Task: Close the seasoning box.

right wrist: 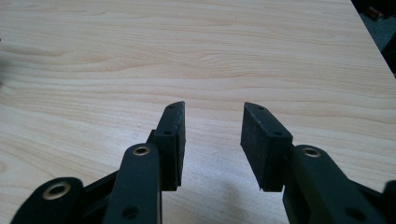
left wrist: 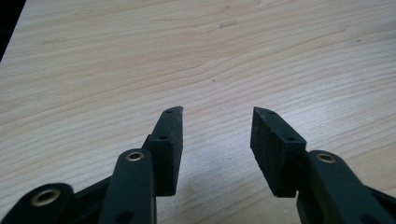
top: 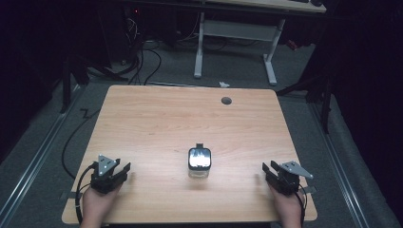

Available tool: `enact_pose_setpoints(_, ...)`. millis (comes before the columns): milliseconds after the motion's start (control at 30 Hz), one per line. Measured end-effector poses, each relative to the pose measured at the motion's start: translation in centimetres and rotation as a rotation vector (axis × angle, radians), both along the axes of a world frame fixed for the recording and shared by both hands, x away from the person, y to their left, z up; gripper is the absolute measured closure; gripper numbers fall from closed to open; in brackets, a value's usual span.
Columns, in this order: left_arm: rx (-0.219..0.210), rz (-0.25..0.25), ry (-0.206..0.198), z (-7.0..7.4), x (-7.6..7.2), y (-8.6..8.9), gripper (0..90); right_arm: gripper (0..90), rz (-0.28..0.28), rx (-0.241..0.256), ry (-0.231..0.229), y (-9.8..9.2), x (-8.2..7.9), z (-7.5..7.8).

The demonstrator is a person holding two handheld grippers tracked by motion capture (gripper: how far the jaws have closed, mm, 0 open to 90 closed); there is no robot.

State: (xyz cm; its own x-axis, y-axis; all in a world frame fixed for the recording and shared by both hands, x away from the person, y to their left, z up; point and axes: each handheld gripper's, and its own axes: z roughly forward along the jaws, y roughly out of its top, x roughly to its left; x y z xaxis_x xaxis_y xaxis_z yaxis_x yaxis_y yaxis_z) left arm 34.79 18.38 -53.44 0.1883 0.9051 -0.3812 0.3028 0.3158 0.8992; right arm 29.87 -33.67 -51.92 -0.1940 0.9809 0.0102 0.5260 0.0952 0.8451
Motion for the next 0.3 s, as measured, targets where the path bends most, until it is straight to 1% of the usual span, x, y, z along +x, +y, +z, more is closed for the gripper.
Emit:
enact_pose_setpoints(100, -0.003, -0.008, -0.001, 0.07, -0.10, -0.43, 54.5, 59.9, 0.007, 0.009, 0.001, -0.10, -0.11, 0.01)
enact_pose_setpoints(133, 0.009, -0.014, -0.001, 0.03, -0.16, -0.57, 54.4, 59.6, 0.007, 0.015, 0.002, -0.07, -0.10, 0.04)
enact_pose_setpoints(200, 0.017, -0.016, -0.007, 0.09, -0.31, -0.77, 54.1, 59.3, 0.013, 0.016, 0.003, 0.04, -0.03, 0.06)
enact_pose_setpoints(300, 0.009, -0.016, -0.012, 0.28, -0.49, -0.84, 54.3, 59.0, 0.023, 0.010, 0.002, 0.05, 0.07, 0.03)
